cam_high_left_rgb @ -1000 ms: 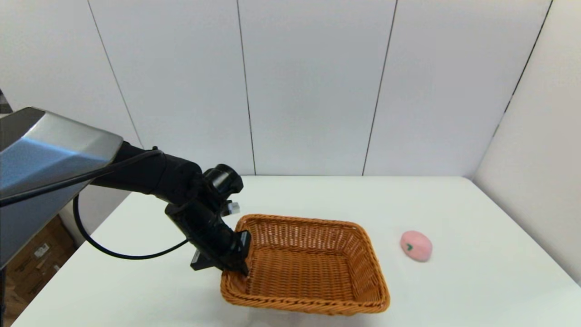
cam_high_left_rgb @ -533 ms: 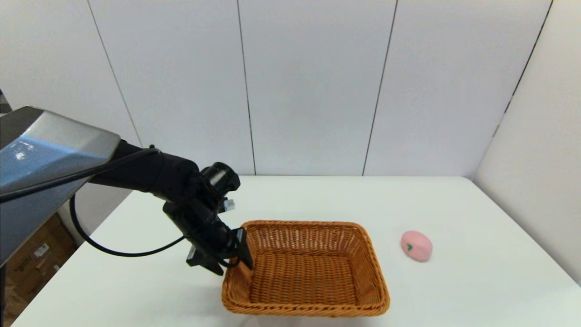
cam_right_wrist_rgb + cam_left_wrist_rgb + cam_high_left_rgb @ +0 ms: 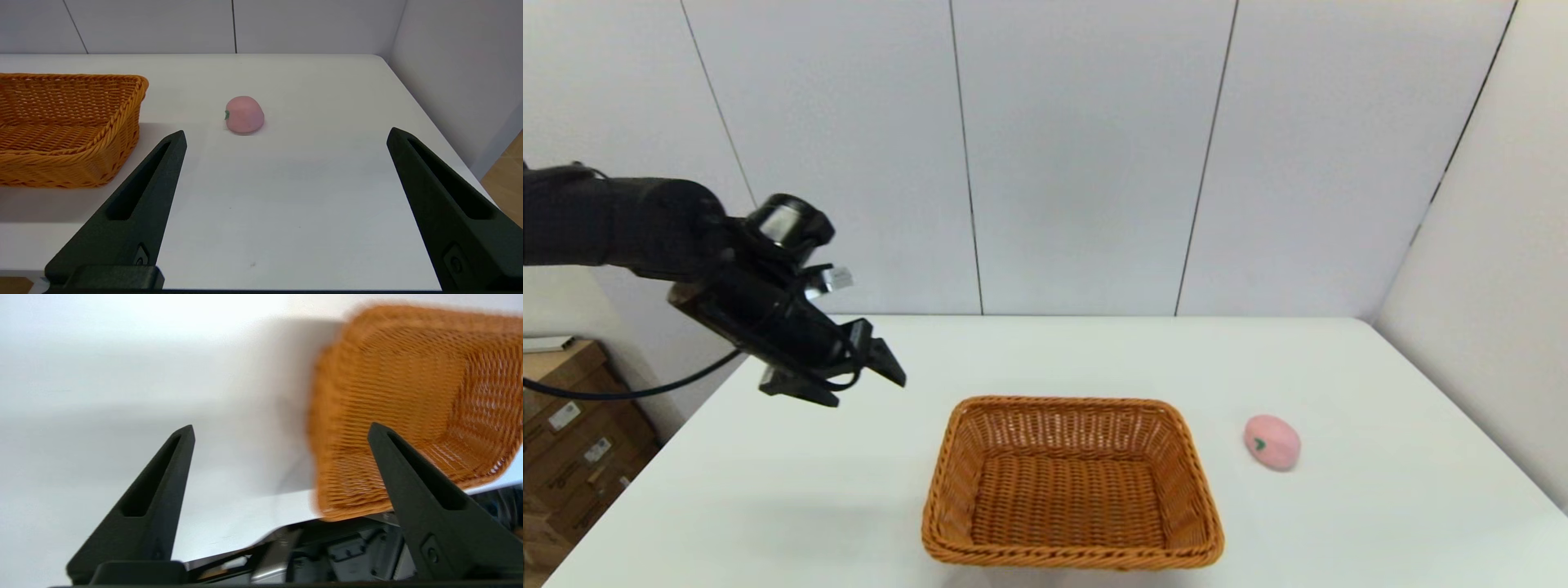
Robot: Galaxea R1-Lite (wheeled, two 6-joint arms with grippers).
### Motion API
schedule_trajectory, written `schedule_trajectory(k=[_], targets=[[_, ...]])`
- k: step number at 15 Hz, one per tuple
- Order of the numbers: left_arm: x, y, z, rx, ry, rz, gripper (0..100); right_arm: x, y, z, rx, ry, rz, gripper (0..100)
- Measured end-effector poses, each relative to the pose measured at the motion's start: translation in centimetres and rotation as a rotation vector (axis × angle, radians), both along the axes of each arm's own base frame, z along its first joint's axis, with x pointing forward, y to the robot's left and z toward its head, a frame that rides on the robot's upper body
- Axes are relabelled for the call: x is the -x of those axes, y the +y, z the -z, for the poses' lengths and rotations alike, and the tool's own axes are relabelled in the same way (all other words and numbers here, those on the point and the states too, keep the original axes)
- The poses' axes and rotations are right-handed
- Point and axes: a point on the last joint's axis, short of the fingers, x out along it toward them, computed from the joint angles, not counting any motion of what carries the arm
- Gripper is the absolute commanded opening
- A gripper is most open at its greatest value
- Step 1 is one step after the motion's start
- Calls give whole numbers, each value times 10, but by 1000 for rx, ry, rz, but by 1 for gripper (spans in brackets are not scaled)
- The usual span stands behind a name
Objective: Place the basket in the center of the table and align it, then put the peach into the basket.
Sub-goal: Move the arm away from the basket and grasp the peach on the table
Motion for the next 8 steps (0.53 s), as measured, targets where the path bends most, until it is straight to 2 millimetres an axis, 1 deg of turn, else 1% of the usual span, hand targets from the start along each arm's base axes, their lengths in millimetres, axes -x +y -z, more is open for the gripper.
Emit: schedule_trajectory(k=[1,2,4,6,8], targets=[[5,20,-9,-13,-24,-17,100,0,0,0,0,0,0,100],[15,37,-19,-25,-42,-28,100,0,0,0,0,0,0,100],[45,60,-41,-43,-90,-52,100,0,0,0,0,0,0,100],[84,70,-58,-52,-151,-83,100,0,0,0,0,-1,0,100],[125,71,-68,-57,-204,-103,100,0,0,0,0,-5,0,100]])
